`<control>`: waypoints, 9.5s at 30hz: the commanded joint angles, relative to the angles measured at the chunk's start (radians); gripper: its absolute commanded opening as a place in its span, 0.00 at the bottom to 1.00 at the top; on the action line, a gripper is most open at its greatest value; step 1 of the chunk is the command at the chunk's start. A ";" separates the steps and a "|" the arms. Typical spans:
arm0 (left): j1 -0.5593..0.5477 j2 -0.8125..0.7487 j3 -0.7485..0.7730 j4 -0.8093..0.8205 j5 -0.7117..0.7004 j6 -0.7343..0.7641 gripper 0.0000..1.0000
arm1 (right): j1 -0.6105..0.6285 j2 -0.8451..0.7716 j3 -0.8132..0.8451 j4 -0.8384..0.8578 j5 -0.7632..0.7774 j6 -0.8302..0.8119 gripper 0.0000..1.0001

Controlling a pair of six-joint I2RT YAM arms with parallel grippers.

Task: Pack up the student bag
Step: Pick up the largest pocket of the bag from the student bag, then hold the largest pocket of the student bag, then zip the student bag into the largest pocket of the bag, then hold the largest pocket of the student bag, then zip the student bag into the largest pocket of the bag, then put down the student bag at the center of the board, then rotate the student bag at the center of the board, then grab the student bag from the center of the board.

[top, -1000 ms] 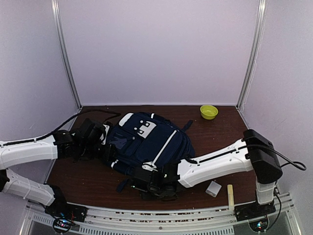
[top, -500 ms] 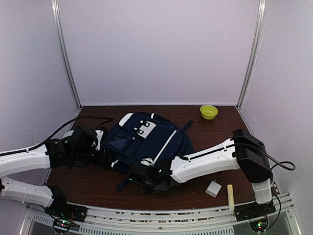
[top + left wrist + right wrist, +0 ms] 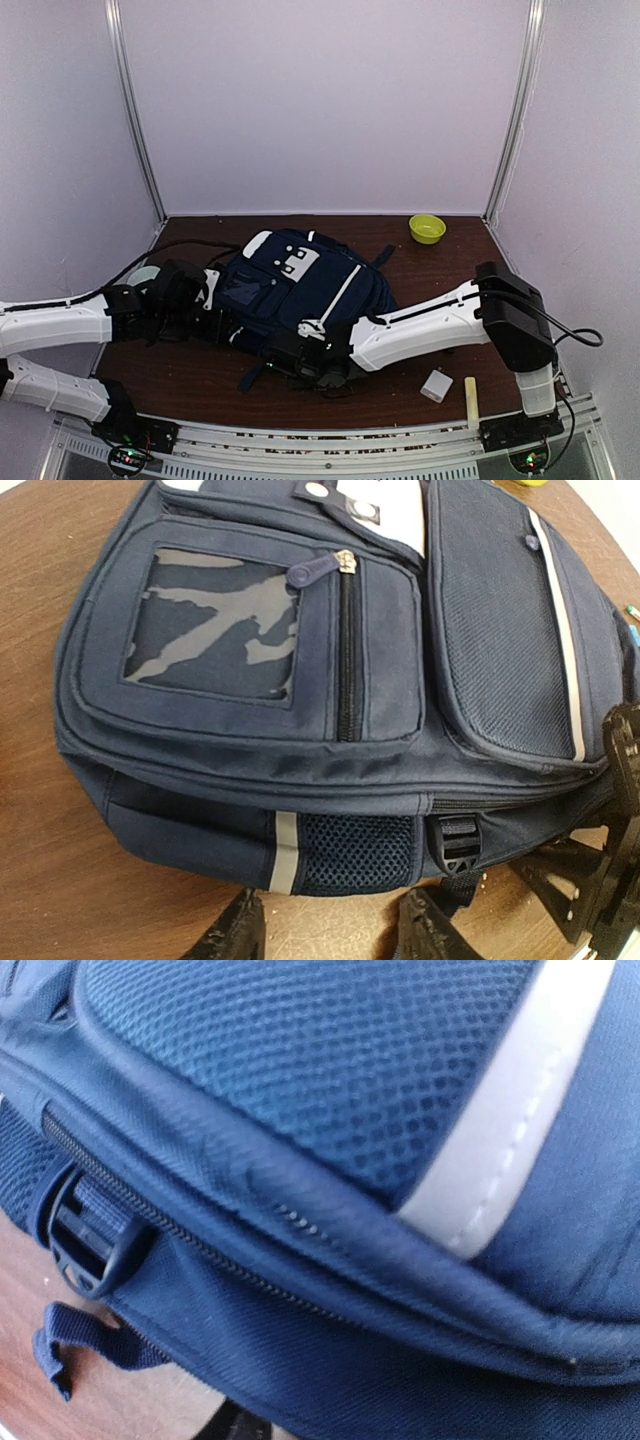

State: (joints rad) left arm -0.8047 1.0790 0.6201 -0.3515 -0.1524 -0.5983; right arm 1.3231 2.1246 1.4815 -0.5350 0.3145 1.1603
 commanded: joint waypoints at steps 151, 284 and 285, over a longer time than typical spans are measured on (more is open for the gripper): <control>-0.390 0.359 0.269 0.298 0.307 0.731 0.00 | -0.240 -1.012 -0.748 0.403 -0.612 -0.532 0.00; -0.433 0.605 0.488 -0.064 -0.100 0.887 0.61 | -0.270 -1.010 -0.890 0.249 -0.288 -0.220 0.73; -0.433 0.606 0.481 -0.052 -0.130 0.887 0.61 | -0.270 -1.012 -0.891 0.250 -0.290 -0.219 0.73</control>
State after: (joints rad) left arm -1.2327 1.6783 1.0962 -0.4408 -0.1848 0.2653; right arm 1.0584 1.1137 0.6060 -0.2951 0.0166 0.9321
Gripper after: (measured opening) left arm 0.610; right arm 0.734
